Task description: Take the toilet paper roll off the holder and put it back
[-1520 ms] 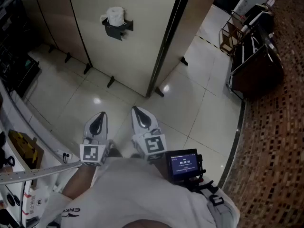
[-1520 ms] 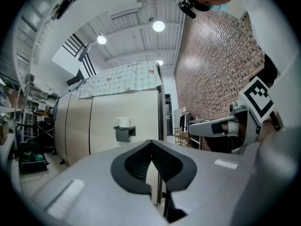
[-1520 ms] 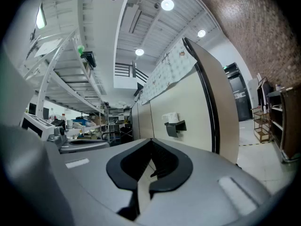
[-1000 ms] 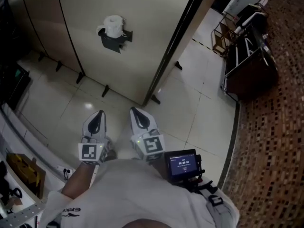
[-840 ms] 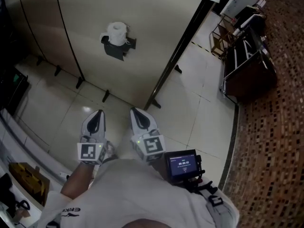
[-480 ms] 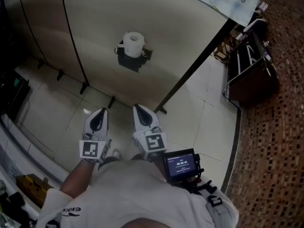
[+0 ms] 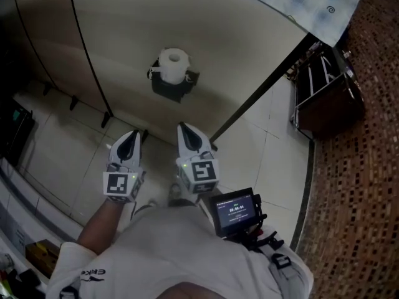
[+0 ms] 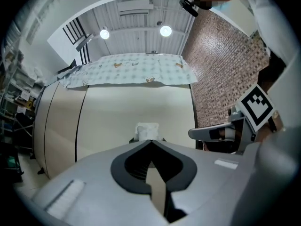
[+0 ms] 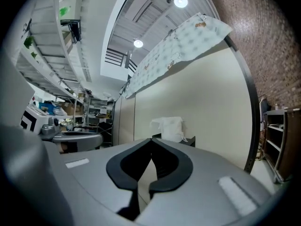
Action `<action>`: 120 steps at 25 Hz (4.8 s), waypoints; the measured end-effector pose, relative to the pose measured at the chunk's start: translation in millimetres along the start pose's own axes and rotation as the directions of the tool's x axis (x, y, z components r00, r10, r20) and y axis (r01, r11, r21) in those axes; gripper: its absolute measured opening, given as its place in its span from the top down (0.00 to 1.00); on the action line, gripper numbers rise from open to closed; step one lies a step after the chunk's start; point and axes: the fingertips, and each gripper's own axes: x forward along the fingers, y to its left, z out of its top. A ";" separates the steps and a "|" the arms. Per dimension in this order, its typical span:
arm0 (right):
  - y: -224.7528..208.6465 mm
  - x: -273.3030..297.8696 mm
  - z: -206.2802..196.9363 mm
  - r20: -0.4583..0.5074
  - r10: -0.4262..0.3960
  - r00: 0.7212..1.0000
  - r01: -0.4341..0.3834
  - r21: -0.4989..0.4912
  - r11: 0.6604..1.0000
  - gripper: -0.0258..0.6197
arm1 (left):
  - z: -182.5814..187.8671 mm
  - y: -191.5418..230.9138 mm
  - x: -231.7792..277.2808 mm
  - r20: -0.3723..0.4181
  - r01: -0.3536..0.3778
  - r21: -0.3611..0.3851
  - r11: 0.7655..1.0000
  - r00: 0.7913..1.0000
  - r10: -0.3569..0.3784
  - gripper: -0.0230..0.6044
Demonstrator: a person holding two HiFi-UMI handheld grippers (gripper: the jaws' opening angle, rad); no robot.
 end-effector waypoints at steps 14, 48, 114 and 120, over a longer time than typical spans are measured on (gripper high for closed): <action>-95.1 77.1 20.6 0.012 -0.030 0.999 0.030 -0.036 0.999 0.94 | 30.7 9.9 113.9 0.059 -0.020 0.063 0.998 0.998 0.017 0.96; -68.1 222.0 45.4 -0.363 0.152 0.919 -0.281 -0.335 0.900 0.12 | 36.4 79.9 164.2 0.057 -0.048 0.109 0.993 0.998 0.042 0.96; -238.1 13.7 -69.2 0.101 -0.365 0.926 0.055 0.917 0.395 0.23 | 3.7 -1.6 202.0 -0.061 0.238 0.111 0.965 0.971 -0.232 0.96; -231.9 33.0 -92.3 0.063 -0.359 0.931 0.074 0.932 0.354 0.23 | -37.3 28.1 202.0 -0.150 0.202 0.088 0.975 0.971 -0.187 0.96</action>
